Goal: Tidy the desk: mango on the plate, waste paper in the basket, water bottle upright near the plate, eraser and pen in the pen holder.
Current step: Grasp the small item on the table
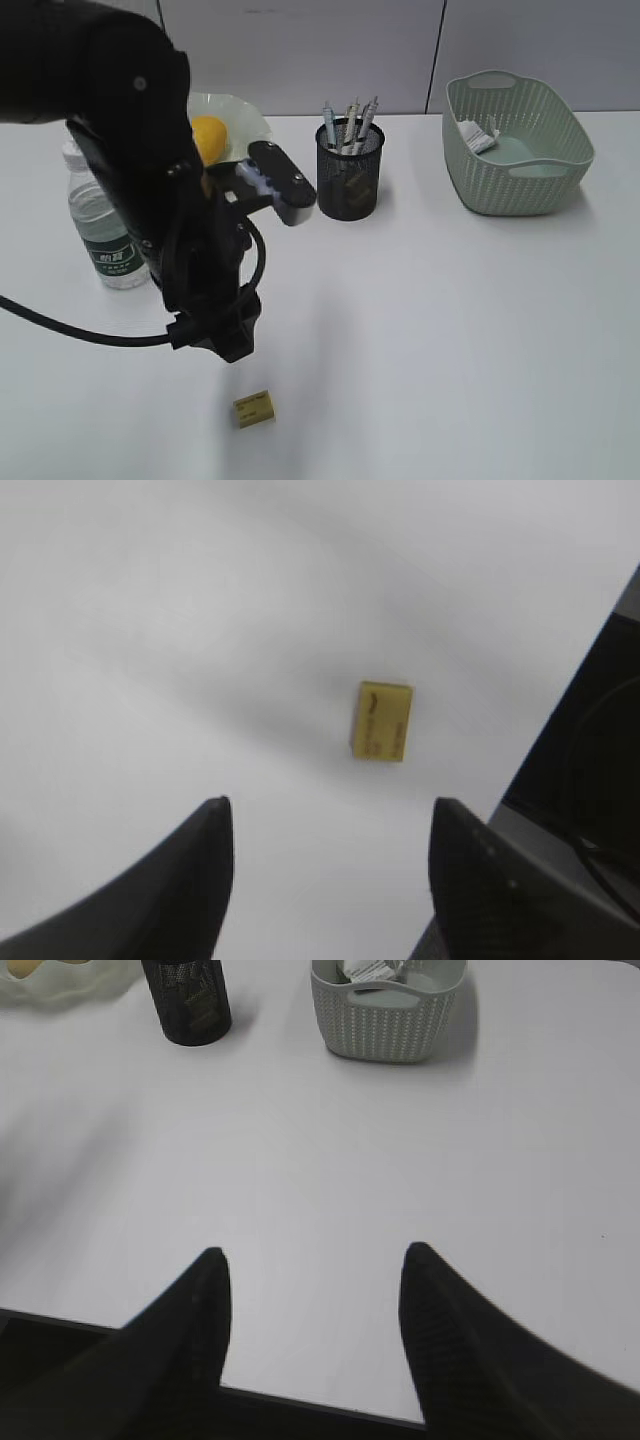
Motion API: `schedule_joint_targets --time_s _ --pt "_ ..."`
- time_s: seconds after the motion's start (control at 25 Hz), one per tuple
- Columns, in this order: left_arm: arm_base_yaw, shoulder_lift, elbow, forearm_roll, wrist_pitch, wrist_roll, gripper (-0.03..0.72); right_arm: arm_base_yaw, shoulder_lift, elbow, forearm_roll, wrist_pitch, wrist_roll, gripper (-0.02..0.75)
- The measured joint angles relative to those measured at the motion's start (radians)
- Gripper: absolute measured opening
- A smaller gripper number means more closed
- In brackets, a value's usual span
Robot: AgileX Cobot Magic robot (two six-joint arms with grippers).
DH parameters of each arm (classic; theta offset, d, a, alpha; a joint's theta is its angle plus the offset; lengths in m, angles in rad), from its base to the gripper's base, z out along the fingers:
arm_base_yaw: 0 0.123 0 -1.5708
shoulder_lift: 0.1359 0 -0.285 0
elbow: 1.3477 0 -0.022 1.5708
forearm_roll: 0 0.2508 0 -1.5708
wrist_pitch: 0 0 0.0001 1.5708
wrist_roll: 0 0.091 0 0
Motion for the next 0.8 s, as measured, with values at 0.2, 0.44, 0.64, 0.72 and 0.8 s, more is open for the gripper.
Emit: schedule_joint_targets --time_s 0.2,0.44,0.64,0.72,0.8 --pt "-0.011 0.081 0.0 0.002 -0.044 0.033 0.47 0.0 0.0 0.0 0.0 0.0 0.0 0.435" --pt "-0.02 0.164 0.017 0.003 -0.132 0.08 0.47 0.0 0.0 0.0 0.0 0.0 0.0 0.435" --pt "-0.029 0.209 0.027 0.002 -0.145 0.116 0.47 0.0 0.0 0.0 0.0 0.0 0.0 0.435" --pt "-0.034 0.213 0.045 -0.001 -0.151 0.133 0.47 0.0 0.0 0.0 0.0 0.0 0.0 0.435" --pt "-0.036 0.213 0.068 -0.002 -0.153 0.148 0.47 0.0 0.0 0.0 0.0 0.0 0.0 0.435"
